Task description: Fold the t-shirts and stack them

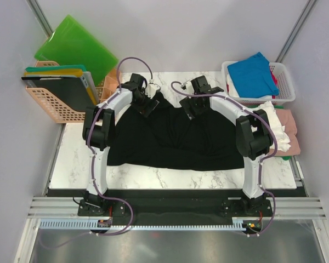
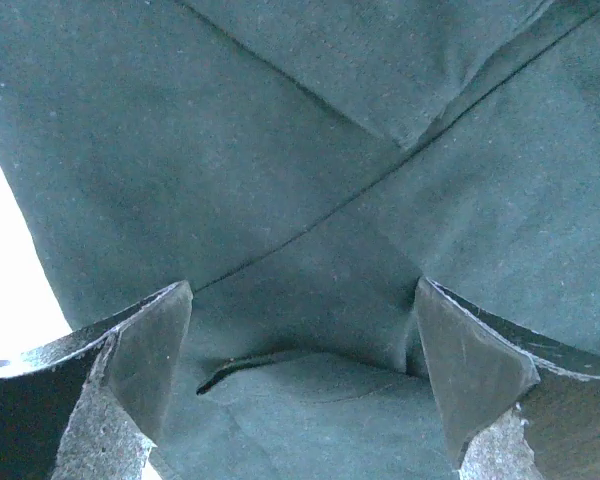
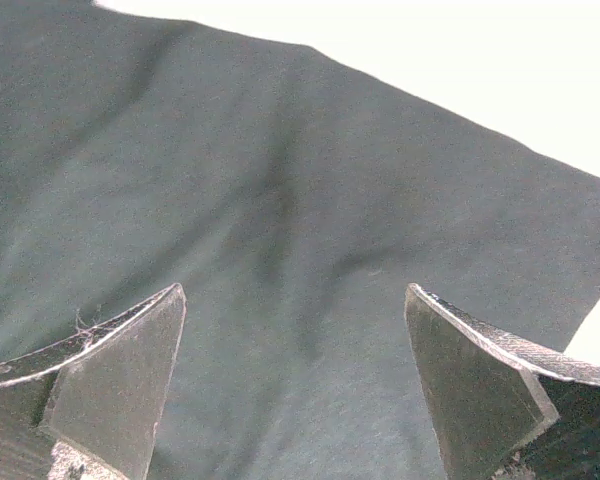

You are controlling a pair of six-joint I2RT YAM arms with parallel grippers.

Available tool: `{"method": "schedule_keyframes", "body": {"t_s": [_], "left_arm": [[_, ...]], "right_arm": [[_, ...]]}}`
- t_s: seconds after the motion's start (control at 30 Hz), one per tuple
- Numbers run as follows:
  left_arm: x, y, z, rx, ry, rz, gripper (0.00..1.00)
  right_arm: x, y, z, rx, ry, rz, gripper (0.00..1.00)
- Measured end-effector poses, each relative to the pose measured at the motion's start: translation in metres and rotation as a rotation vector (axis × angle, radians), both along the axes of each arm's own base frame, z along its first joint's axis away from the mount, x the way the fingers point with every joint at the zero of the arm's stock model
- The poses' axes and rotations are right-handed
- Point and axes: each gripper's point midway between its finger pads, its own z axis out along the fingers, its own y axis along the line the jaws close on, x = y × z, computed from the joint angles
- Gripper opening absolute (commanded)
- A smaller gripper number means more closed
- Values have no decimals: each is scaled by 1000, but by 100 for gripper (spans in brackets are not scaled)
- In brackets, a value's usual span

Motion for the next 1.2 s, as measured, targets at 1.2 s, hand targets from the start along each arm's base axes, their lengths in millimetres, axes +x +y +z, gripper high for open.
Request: {"method": "schedule_keyframes", "body": {"t_s": [1.2], "left_arm": [[43,112,12,-91,-18,279,100]], "right_arm": [[29,-102,-49,129,33,-230,98]]}}
